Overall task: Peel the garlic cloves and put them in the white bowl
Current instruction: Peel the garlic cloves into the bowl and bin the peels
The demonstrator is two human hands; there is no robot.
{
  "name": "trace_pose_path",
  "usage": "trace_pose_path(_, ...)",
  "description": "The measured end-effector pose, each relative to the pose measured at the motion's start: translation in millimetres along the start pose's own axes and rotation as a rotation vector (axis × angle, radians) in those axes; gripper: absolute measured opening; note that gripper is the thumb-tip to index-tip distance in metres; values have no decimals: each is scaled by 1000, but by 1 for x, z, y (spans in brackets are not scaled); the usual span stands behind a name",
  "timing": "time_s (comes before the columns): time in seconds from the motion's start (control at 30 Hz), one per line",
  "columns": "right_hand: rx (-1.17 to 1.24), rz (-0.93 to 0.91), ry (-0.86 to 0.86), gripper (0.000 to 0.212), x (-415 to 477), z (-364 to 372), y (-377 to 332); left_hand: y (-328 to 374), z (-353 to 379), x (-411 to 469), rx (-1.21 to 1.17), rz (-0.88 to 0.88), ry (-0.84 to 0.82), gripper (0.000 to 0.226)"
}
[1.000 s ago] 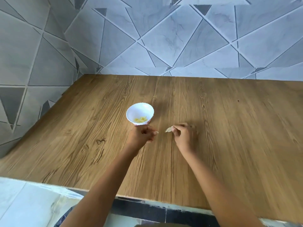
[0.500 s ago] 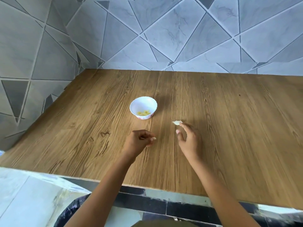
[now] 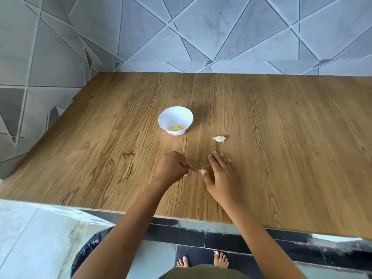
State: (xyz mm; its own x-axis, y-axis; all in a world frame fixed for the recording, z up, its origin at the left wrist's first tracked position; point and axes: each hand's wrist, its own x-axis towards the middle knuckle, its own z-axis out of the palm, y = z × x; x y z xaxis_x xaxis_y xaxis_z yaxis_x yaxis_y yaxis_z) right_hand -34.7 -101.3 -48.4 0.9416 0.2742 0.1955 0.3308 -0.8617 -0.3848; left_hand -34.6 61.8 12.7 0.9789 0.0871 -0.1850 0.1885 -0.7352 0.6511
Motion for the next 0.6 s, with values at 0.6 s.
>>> trace_pose_path(0.6, 352, -5, 161, 35, -3, -4, -1, -12, 7, -11, -204, 50, 102, 10)
